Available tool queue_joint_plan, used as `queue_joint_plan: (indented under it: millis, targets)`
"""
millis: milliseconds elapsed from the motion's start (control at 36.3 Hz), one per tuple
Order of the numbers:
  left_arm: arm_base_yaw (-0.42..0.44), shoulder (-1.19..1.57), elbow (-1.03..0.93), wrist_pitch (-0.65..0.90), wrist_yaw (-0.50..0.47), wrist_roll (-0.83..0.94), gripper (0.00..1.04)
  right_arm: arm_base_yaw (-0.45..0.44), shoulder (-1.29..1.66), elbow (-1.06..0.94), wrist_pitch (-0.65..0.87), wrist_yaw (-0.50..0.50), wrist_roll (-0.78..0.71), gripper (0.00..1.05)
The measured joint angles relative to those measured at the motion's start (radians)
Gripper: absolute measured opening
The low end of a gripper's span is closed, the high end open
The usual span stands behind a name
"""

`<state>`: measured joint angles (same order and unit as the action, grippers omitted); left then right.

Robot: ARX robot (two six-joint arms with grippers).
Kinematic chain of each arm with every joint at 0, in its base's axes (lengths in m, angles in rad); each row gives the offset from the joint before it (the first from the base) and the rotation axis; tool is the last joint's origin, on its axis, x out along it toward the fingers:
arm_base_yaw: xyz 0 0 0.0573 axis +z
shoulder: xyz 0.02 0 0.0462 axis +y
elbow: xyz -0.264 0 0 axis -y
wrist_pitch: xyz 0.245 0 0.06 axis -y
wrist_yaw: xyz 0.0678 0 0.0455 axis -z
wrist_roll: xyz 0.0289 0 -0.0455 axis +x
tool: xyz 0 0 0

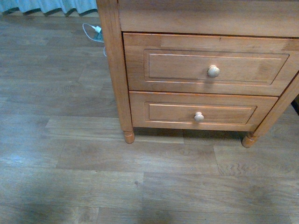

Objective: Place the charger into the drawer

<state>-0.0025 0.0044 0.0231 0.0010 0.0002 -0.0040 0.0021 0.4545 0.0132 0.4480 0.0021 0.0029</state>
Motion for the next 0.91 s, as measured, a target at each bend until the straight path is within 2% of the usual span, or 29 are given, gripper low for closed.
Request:
queue_joint_plan:
  millis: [688,771,909]
  targets:
    - [0.000,0.000,0.000,0.000,0.000,0.000,0.98,0.000,-0.277,-0.008,-0.267,0.000,0.000,0.01]
    - [0.000,0.000,0.000,0.000,0.000,0.000,0.98,0.000,-0.390,-0.007,-0.418,-0.001,-0.001,0.01]
    - [0.000,0.000,0.000,0.000,0.000,0.000,0.98,0.000,-0.449,-0.007,-0.446,-0.001,-0.001,0.01]
